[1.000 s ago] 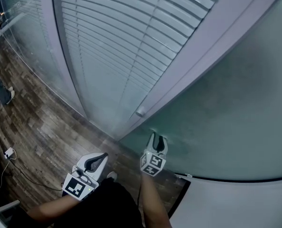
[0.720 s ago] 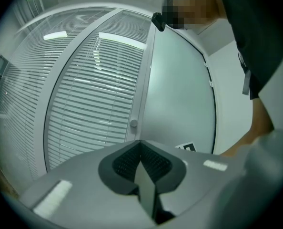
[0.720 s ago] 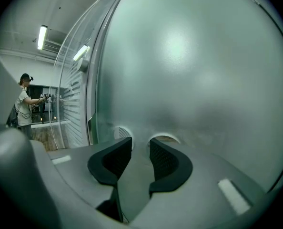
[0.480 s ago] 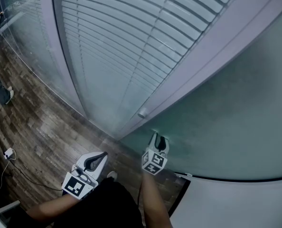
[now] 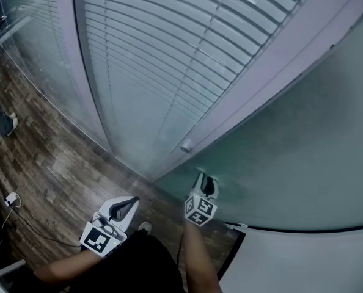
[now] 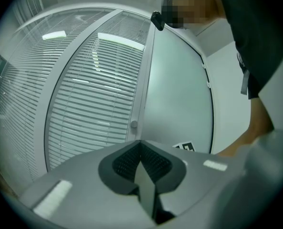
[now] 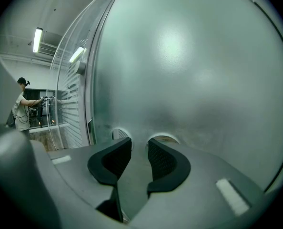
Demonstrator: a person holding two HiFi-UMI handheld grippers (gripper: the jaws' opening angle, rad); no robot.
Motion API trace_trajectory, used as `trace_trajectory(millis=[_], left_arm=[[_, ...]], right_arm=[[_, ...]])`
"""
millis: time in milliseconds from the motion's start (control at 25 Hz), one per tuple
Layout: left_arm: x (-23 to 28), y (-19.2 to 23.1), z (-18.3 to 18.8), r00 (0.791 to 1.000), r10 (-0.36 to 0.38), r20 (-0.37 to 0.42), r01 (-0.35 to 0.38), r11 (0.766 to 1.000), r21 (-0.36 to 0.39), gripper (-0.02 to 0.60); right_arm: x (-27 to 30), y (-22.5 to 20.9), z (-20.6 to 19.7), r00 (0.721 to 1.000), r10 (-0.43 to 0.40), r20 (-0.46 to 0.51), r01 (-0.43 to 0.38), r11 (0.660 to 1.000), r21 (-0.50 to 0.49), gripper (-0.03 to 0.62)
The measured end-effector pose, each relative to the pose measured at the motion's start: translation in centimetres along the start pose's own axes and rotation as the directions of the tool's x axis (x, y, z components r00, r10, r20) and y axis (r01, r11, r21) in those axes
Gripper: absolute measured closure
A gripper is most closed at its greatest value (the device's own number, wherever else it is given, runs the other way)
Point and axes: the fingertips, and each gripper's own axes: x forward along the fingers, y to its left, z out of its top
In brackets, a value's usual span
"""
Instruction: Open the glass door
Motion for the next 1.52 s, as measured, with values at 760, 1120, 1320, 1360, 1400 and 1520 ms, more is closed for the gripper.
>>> trace_trajectory(millis=[760,1120,1320,1360,1400,1520], left_arm=[[-0.3,-0.7,-1.2,0.997,-0.077,-0.023,0.077,0.997,-0.029,0.583],[0.1,-2.1,-0.5,0.988,-0.154,-0.027,0.153,0.987,-0.039,0.583],[0.9,-2.8,-0.3,0.977,-0.212,-0.028,0.211,0.977,-0.043,0.583],[1.0,-2.9,0.0,0.975,-0.223,-0.028,0.221,0.974,-0.044,0.583],[1.0,-3.1,0.1,0.972,-0.233,-0.027,0.232,0.972,-0.043,0.583],[1.3,-3.8,0.2,0.963,-0.268,-0.032,0.267,0.963,-0.041,0.550]], right_arm=[[-2.9,1.3,-2.1,0.999,0.028,0.022,-0.028,1.000,0.001,0.485],[-6.7,2.2,-2.3,0.999,0.029,0.033,-0.029,1.000,-0.006,0.487],[-8.4,2.8,-2.5,0.999,0.040,0.027,-0.040,0.999,-0.015,0.487],[-8.8,2.9,-2.5,0.999,0.041,0.023,-0.040,0.999,-0.015,0.487],[-9.2,3.0,-2.5,0.999,0.040,0.022,-0.040,0.999,-0.014,0.487],[-10.6,3.1,-2.8,0.999,0.039,0.024,-0.039,0.999,-0.013,0.487]])
